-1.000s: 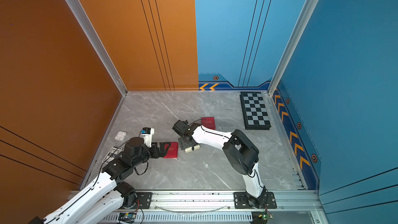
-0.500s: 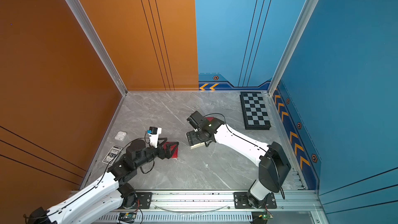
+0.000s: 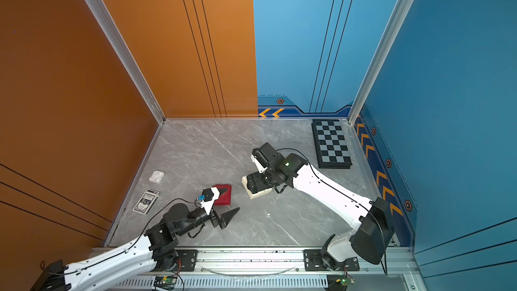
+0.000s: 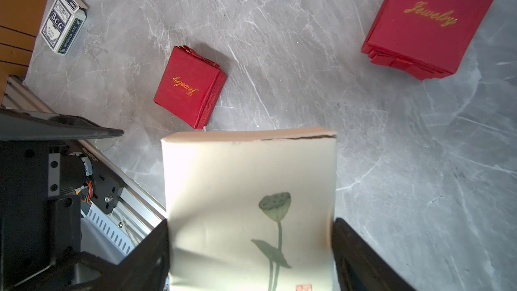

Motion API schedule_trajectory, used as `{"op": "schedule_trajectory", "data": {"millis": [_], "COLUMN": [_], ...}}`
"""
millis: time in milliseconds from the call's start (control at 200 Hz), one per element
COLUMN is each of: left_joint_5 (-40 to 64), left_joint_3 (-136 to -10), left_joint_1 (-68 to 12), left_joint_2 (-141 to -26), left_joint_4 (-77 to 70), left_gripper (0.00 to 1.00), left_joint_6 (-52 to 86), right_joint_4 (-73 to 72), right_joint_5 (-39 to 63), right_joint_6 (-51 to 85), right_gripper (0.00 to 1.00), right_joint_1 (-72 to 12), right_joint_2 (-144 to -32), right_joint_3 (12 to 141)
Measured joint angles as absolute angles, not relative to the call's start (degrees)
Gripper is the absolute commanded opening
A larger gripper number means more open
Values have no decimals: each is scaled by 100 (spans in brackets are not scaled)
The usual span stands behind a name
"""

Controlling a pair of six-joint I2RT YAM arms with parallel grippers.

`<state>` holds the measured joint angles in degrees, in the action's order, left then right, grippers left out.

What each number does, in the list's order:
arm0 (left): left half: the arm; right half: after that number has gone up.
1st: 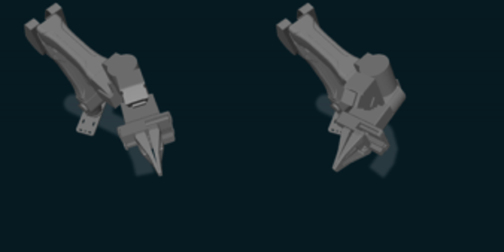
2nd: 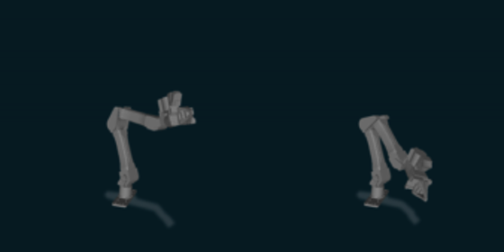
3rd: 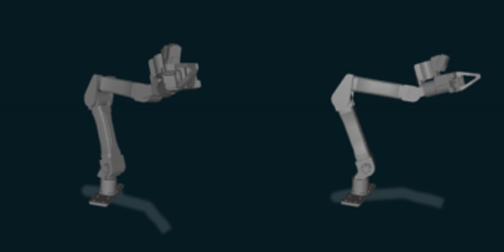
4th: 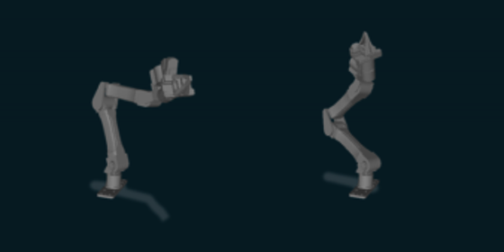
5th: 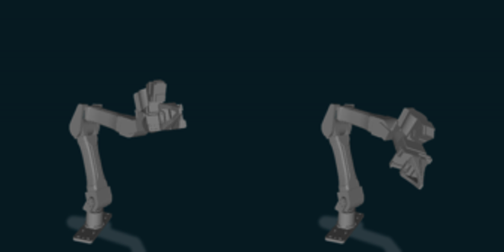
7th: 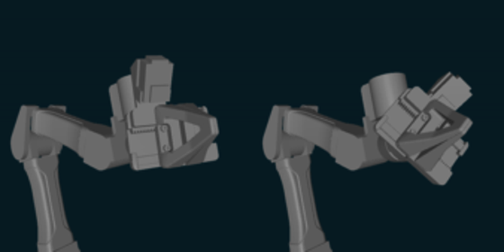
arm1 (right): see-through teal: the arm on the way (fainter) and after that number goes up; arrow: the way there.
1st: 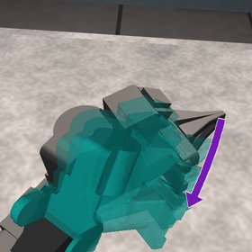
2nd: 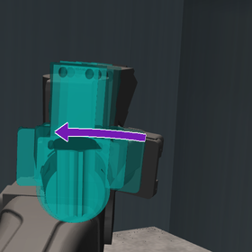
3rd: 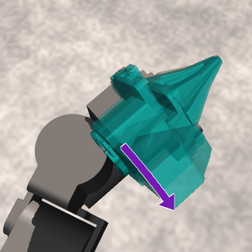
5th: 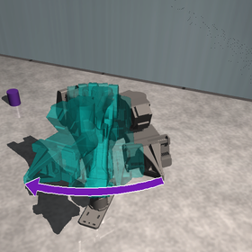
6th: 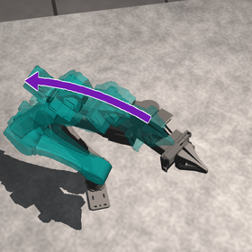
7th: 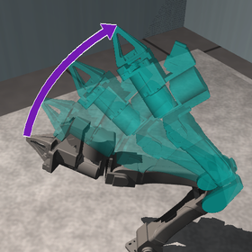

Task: Take the necklace out of the lift-off lid jewelry box
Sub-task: Pick up the jewelry box from the center of the board, then open the lid on the jewelry box.

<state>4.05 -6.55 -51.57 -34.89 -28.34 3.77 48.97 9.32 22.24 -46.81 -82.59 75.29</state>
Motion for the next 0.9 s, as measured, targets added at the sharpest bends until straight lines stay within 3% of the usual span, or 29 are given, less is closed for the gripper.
{"op": "schedule_trajectory", "data": {"millis": [315, 901], "left_joint_5": [381, 344], "left_joint_3": [-834, -1107], "left_joint_1": [-5408, -5424], "left_joint_2": [-4331, -4906], "left_joint_4": [-3070, -3330], "left_gripper": [98, 99], "left_joint_6": [-207, -349], "right_joint_4": [5013, 5015], "right_joint_5": [952, 926], "right_joint_6": [2224, 2228], "right_gripper": [77, 77], "right_joint_1": [-4923, -5227], "right_joint_2": [-8226, -8272], "right_joint_3": [7529, 7557]}}
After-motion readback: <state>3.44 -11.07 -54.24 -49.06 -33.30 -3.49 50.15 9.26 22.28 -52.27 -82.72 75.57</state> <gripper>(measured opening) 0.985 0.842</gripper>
